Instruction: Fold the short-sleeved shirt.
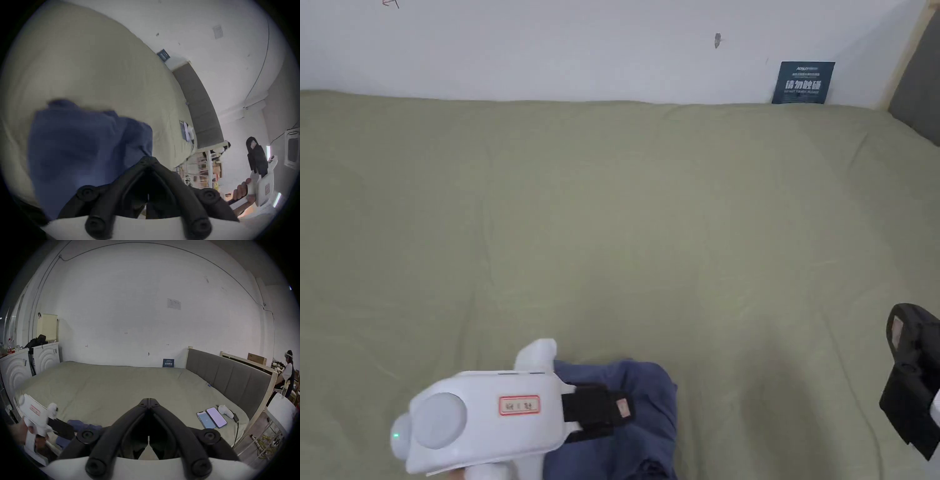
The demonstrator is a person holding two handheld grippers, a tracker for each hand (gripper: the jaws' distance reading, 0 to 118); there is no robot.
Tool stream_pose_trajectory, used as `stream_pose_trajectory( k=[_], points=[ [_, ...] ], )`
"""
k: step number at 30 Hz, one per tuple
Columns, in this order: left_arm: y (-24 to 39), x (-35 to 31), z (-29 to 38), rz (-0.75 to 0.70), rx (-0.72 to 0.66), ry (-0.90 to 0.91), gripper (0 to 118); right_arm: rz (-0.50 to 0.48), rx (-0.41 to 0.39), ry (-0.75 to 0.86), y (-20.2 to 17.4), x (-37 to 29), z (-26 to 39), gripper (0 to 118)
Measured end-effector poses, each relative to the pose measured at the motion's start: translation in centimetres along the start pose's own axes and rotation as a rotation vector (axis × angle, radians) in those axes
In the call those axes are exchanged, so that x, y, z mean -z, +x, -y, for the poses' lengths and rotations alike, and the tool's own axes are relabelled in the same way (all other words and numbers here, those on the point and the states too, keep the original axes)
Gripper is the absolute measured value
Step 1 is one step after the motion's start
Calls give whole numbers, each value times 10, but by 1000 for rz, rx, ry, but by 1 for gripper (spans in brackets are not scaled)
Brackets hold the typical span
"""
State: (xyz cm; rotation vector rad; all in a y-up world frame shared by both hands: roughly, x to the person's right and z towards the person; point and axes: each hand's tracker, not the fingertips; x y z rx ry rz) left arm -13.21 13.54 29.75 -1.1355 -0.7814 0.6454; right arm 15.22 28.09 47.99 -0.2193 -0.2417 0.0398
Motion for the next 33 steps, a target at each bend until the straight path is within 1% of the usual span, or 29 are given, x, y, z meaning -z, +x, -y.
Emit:
stream_pose_trajectory(
  k=[3,5,7,8,10,12,13,14,15,17,18,20,21,22,23,24,26,28,30,31,32,33],
  points=[
    [-14,45,16,19,-5,-81,0,-4,-7,-30,-1,1,6,0],
    [-29,70,28,-31,-38,-122,0,-13,-2,-60,-1,1,13,0],
    [-36,82,33,-68,-14,-118,0,-23,-7,-97,-2,3,19,0],
    [-34,77,35,-27,-5,-91,0,-30,-10,-109,-4,4,24,0],
    [-27,71,28,-35,-18,-90,0,-57,-12,-150,-7,8,31,0],
    [-20,55,24,-36,1,-79,0,-92,-3,-175,-14,14,37,0],
    [-16,44,22,-39,29,-65,0,-128,3,-194,-18,18,39,0],
    [-13,23,17,-30,45,-38,0,-201,15,-213,-23,24,43,0],
    [-11,13,15,-31,46,-27,0,-246,32,-231,-26,28,46,0],
    [-9,-22,11,-27,80,30,0,-398,112,-331,-33,47,54,0],
    [-10,-39,8,-66,85,61,0,-500,171,-386,-37,60,61,0],
    [-17,-68,3,-114,98,100,0,-649,269,-477,-45,88,77,0],
    [-24,-82,1,-144,97,129,0,-746,341,-533,-48,106,87,0],
    [-31,-94,-3,-165,96,146,0,-801,418,-582,-52,124,98,0],
    [-38,-102,-7,-194,88,154,0,-832,466,-624,-54,138,106,0],
    [-47,-108,-10,-234,72,168,0,-885,517,-675,-58,154,116,0],
    [-64,-117,-17,-282,58,151,0,-931,579,-734,-62,179,134,0],
    [-81,-121,-21,-289,47,127,0,-989,645,-823,-63,204,154,0],
    [-93,-118,-24,-292,22,94,0,-1046,741,-912,-64,224,178,0],
    [-98,-117,-25,-283,14,86,0,-1044,779,-941,-63,231,188,0],
    [-102,-113,-25,-262,0,57,0,-1023,794,-971,-62,239,200,0],
    [-107,-111,-26,-240,-16,39,0,-1029,820,-1002,-62,245,212,0]
  ],
)
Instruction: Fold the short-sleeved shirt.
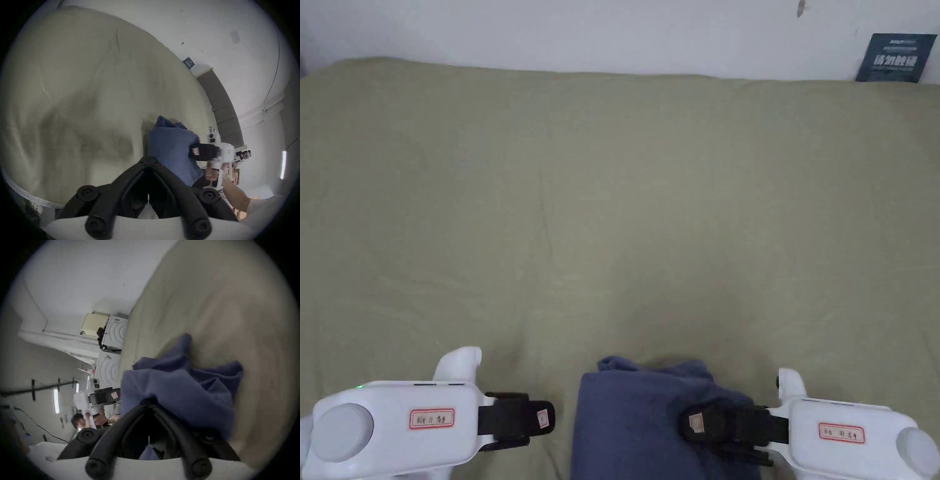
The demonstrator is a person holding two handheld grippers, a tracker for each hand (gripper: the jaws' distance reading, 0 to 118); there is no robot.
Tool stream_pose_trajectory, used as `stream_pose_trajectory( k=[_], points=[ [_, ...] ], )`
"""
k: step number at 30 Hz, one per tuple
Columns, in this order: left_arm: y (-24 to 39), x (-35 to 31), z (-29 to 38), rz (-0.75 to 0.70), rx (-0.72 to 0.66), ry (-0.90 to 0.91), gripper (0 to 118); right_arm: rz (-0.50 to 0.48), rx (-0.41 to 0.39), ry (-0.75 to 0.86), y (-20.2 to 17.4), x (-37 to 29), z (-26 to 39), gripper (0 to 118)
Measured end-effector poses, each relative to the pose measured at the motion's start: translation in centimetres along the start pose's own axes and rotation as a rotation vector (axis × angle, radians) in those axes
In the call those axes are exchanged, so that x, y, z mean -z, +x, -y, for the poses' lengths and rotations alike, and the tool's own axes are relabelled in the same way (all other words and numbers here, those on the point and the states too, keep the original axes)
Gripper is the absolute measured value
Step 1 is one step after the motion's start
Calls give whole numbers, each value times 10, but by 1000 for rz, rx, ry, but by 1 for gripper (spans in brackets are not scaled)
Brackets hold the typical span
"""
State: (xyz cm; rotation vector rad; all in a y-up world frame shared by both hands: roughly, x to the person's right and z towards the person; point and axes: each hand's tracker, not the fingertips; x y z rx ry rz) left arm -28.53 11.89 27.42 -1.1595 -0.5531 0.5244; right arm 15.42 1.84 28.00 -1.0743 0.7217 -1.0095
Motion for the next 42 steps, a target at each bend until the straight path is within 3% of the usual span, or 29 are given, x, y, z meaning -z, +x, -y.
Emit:
stream_pose_trajectory(
  k=[3,4,5,6,7,8,9,12,14,21,22,23,24,25,26,27,28,36,42],
  points=[
    [-7,12,-3,68,-40,-32,0,-148,132,-7,27,2,-4,0],
    [-9,17,-4,109,-48,-46,7,-158,131,-5,26,1,-2,0],
    [-10,21,-5,140,-51,-63,24,-150,114,-11,25,0,-2,0],
    [-10,26,-7,161,-46,-70,48,-142,107,-11,23,0,-1,0],
    [-10,31,-6,145,-33,-69,82,-138,105,-14,23,0,-1,0],
    [-11,36,-7,142,-25,-81,95,-143,108,-16,23,-1,-2,0],
    [-17,41,-10,164,-34,-104,96,-151,120,-17,24,-1,-2,0],
    [-32,44,-14,356,-150,-142,96,-161,128,-21,22,0,-1,0],
    [-37,43,-13,379,-179,-92,97,-158,126,-24,21,1,0,0],
    [-26,70,-10,413,-159,-175,94,-161,127,-22,19,1,1,0],
    [-22,75,-10,406,-158,-172,84,-161,128,-20,19,2,2,0],
    [-20,77,-9,394,-153,-166,65,-160,128,-19,18,2,2,0],
    [-17,77,-10,379,-145,-163,65,-155,128,-19,18,1,1,0],
    [-14,77,-10,310,-115,-160,55,-148,127,-18,16,1,1,0],
    [-11,76,-10,224,-84,-146,35,-134,128,-18,14,1,1,0],
    [-10,75,-9,215,-75,-149,30,-106,114,-20,9,0,1,0],
    [-13,74,-10,272,-103,-170,30,-81,92,-20,7,-1,0,0],
    [-35,11,-47,232,-56,-157,30,-79,29,44,-25,-36,7,0],
    [-109,-106,-98,37,-63,-70,30,-73,17,99,-33,-56,14,0]
  ],
)
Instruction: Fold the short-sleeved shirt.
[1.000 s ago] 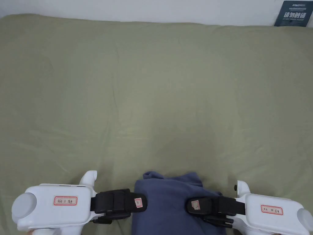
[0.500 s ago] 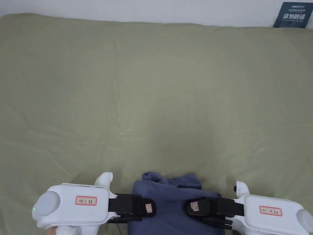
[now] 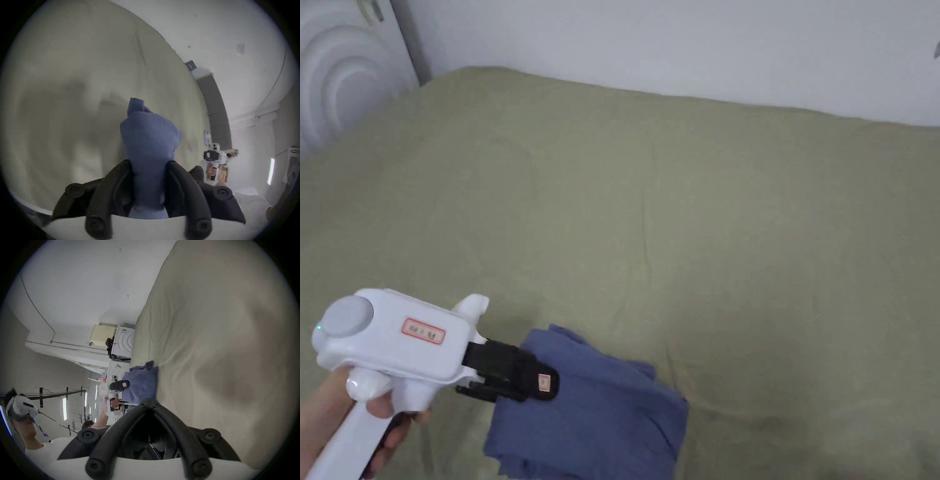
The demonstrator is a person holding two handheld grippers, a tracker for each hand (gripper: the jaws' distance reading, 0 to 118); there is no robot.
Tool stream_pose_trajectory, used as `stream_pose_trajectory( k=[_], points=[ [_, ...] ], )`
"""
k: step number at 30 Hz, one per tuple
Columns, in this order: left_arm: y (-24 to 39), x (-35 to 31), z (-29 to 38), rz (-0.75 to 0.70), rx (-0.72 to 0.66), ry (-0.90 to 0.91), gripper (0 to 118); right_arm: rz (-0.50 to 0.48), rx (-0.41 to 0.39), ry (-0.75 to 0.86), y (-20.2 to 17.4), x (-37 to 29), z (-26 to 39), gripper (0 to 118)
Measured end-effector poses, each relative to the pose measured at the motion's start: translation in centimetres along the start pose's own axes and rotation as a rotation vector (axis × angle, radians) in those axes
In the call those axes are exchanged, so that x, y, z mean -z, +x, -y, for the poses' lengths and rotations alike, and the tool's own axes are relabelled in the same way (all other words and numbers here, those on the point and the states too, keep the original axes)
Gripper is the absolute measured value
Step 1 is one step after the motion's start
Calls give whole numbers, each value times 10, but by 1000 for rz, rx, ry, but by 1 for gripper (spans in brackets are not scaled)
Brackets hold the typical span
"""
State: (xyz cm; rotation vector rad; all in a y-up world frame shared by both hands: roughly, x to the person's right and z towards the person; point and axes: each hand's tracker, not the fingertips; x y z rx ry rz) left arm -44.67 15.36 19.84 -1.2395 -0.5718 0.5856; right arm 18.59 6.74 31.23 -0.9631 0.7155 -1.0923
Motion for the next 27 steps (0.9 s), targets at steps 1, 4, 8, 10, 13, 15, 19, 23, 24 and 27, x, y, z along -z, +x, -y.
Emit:
stream_pose_trajectory(
  k=[1,4,8,10,13,15,19,23,24,27],
  points=[
    [-13,-21,-10,-46,2,18,30,13,-2,9,0,-1,0,0],
    [-57,-68,-39,-119,-46,42,30,57,-1,50,0,-1,-3,0],
    [-96,-100,-71,-194,-61,34,30,55,13,88,-3,0,-5,0],
    [-104,-104,-85,-217,-65,31,30,68,8,91,-9,4,-7,0],
    [-110,-98,-96,-231,-86,16,30,97,10,88,-11,10,-9,0],
    [-109,-93,-99,-254,-70,-6,30,104,13,85,-14,15,-10,0],
    [-109,-94,-95,-315,-59,26,111,100,7,78,-14,16,-10,0],
    [-110,-115,-90,-323,-82,81,115,96,-9,68,-17,14,-9,0],
    [-106,-120,-87,-351,-77,94,115,91,-11,67,-18,13,-9,0],
    [-92,-141,-77,-398,-70,139,115,75,-18,73,-20,5,-7,0]
  ],
)
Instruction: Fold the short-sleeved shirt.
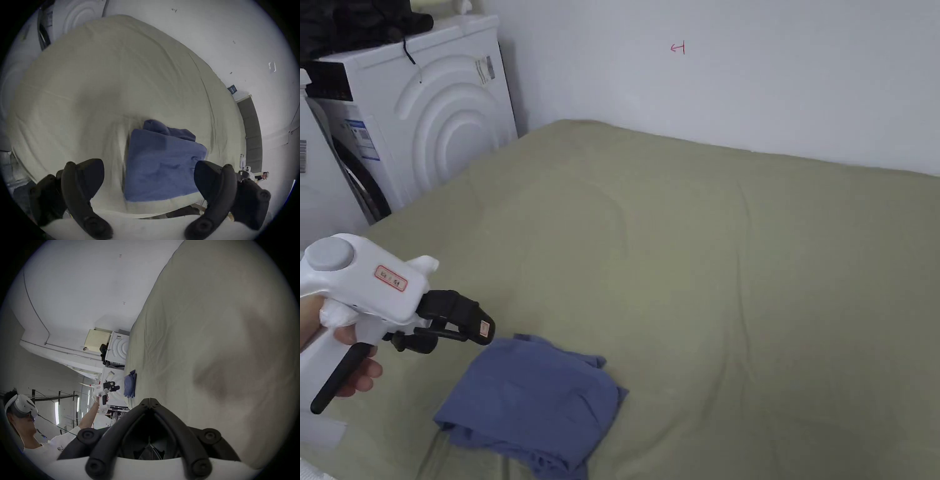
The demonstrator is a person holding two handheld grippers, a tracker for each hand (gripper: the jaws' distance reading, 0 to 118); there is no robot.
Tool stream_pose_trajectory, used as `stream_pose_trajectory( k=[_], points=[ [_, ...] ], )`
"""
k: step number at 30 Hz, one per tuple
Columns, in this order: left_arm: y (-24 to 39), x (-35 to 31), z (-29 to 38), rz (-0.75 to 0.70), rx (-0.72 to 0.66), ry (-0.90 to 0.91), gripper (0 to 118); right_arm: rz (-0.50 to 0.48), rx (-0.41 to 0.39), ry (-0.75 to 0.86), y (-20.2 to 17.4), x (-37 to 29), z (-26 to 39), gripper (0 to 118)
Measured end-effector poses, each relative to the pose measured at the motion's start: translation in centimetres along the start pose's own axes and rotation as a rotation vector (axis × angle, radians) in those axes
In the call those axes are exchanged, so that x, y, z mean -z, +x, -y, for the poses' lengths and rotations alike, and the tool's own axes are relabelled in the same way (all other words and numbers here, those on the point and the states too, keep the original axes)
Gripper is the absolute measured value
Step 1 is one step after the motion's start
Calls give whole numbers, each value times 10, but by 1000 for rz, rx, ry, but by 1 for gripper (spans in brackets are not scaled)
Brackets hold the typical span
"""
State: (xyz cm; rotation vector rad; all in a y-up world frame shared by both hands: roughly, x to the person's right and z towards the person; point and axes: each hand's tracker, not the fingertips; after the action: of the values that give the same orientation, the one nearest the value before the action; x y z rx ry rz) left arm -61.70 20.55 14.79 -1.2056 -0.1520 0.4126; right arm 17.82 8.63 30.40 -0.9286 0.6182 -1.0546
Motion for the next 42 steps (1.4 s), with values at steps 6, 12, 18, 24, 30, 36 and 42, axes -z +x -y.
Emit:
stream_pose_trajectory(
  k=[6,12,18,24,30,36,42],
  points=[
    [72,-43,31,43,81,170,111,-20,-78,64,-22,-28,0,0],
    [217,-35,96,174,205,384,3,78,-331,173,-92,-61,-7,0],
    [362,-15,172,148,296,636,3,463,-746,477,-187,-77,13,0],
    [455,-18,240,46,407,895,3,830,-1062,861,-240,-69,49,0],
    [487,-26,268,5,500,989,3,793,-1039,895,-252,-71,61,0],
    [485,-31,267,39,476,976,3,793,-1038,915,-260,-75,61,0],
    [489,-34,265,21,479,984,3,775,-1031,925,-262,-78,60,0]
  ],
)
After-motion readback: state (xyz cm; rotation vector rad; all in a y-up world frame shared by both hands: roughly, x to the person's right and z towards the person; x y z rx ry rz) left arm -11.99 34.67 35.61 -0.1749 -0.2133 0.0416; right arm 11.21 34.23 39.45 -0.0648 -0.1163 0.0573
